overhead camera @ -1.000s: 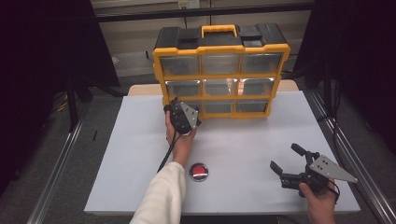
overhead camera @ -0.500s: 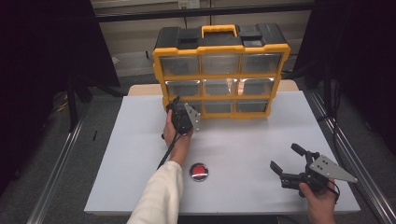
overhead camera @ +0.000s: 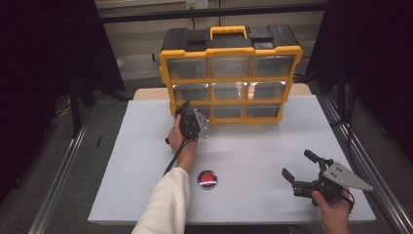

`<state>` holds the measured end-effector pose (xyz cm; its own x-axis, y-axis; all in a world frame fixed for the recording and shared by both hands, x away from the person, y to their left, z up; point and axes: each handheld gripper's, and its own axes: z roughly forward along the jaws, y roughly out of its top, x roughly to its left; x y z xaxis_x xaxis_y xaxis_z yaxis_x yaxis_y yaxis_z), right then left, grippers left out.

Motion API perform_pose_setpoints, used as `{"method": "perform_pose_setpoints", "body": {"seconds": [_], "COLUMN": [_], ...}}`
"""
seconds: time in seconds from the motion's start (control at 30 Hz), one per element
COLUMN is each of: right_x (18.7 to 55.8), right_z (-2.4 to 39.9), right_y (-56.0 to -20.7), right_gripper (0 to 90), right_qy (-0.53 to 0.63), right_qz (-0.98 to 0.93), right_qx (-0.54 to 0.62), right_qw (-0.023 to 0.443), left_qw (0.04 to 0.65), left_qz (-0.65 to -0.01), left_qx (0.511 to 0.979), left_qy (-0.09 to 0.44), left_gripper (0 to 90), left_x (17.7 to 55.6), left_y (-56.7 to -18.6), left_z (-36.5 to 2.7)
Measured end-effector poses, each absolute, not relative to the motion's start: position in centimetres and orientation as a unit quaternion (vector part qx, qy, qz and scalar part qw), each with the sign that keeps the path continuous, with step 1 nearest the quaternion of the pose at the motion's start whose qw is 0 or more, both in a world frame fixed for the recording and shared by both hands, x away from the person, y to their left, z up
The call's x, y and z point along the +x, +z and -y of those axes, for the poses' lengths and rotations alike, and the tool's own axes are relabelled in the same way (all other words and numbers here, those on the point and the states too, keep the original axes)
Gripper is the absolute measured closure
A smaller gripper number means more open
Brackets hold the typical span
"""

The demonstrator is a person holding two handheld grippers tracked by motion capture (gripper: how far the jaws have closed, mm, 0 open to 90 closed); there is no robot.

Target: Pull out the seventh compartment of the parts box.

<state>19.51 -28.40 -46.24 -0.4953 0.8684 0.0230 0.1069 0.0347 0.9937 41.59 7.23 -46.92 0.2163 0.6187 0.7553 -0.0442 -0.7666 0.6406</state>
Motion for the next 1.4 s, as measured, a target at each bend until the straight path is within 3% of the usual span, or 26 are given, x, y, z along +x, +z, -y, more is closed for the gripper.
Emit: {"method": "perform_pose_setpoints", "body": {"seconds": [0.57,0.83,0.97,1.4], "right_x": [19.6,19.5,19.5,19.5], "right_z": [28.4,28.5,28.5,28.4], "right_y": [-46.3,-46.3,-46.3,-46.3], "right_gripper": [2.4,2.5,2.4,2.4], "right_qy": [0.579,0.578,0.579,0.581], "right_qz": [-0.641,-0.642,-0.641,-0.641], "right_qx": [0.381,0.382,0.382,0.379], "right_qw": [0.329,0.329,0.329,0.329], "left_qw": [0.249,0.235,0.229,0.25], "left_qz": [-0.166,-0.168,-0.153,-0.152], "left_qx": [0.734,0.732,0.739,0.736], "left_qy": [0.609,0.616,0.615,0.611], "left_gripper": [50.7,56.9,65.2,65.2], "left_x": [41.5,41.4,41.0,39.5], "left_y": [-47.4,-47.2,-47.2,-47.3], "left_z": [-6.9,-7.3,-7.3,-7.8]}}
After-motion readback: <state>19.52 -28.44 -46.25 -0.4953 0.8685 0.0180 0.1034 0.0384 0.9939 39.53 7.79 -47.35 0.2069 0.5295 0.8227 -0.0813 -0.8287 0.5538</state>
